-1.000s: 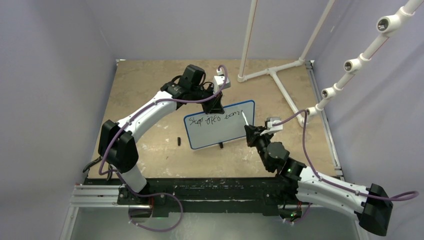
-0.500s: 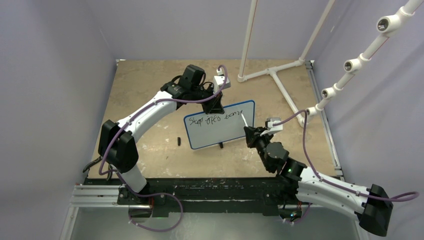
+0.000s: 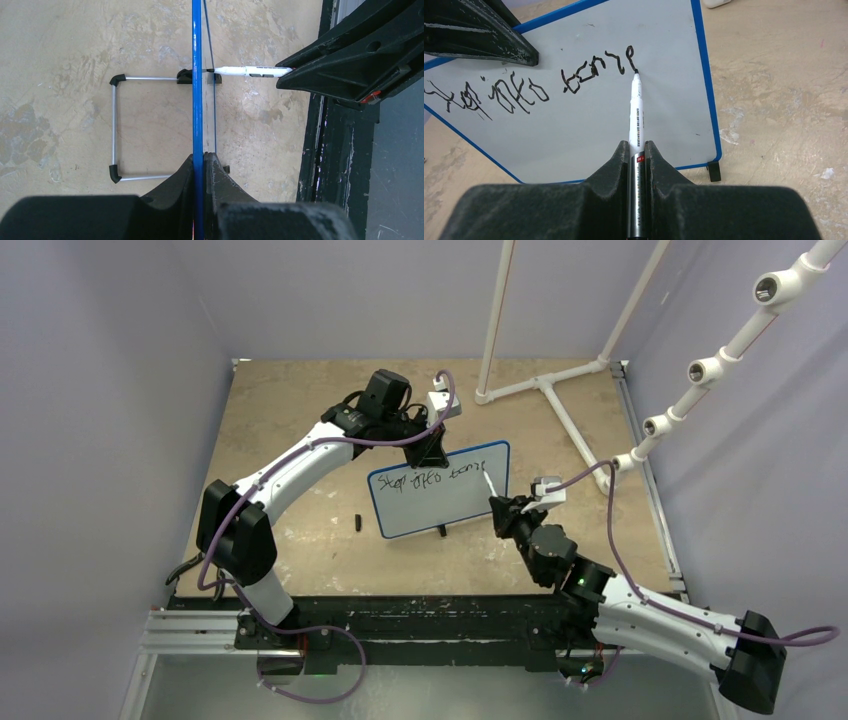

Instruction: Write a sentence on the whiteboard

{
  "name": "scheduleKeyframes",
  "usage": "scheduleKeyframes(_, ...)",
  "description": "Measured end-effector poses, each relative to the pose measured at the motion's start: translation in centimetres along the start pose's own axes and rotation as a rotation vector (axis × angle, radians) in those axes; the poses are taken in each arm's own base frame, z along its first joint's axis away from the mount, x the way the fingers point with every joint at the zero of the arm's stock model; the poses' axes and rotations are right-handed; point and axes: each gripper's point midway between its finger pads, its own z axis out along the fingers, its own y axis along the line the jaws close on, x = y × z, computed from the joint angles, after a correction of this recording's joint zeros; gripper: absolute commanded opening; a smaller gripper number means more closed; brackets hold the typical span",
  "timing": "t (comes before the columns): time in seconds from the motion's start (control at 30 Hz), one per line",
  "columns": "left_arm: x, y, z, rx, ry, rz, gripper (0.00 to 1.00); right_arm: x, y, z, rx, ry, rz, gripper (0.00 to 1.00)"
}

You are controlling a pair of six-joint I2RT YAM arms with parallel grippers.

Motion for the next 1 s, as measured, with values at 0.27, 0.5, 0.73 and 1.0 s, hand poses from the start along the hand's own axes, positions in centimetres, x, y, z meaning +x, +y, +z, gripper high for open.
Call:
scheduleKeyframes(0.27, 0.0, 0.0, 0.0, 0.000, 0.000, 0.000, 0.00, -0.3, -0.3, 0.0, 0.012, -0.009, -0.022, 0.00)
scheduleKeyframes(0.5, 0.0, 0.0, 0.0, 0.000, 0.000, 0.000, 0.00, -0.9, -0.1, 0.1, 0.008, -0.029, -0.034, 0.00)
scheduleKeyframes(0.73, 0.0, 0.0, 0.0, 0.000, 0.000, 0.000, 0.00, -1.6, 0.4, 0.4, -0.001, -0.049, -0.040, 0.00)
scheduleKeyframes(1.0, 0.0, 0.0, 0.0, -0.001, 0.000, -0.001, 0.00, -1.7, 0.7, 0.6, -0.006, -0.054, -0.045, 0.00)
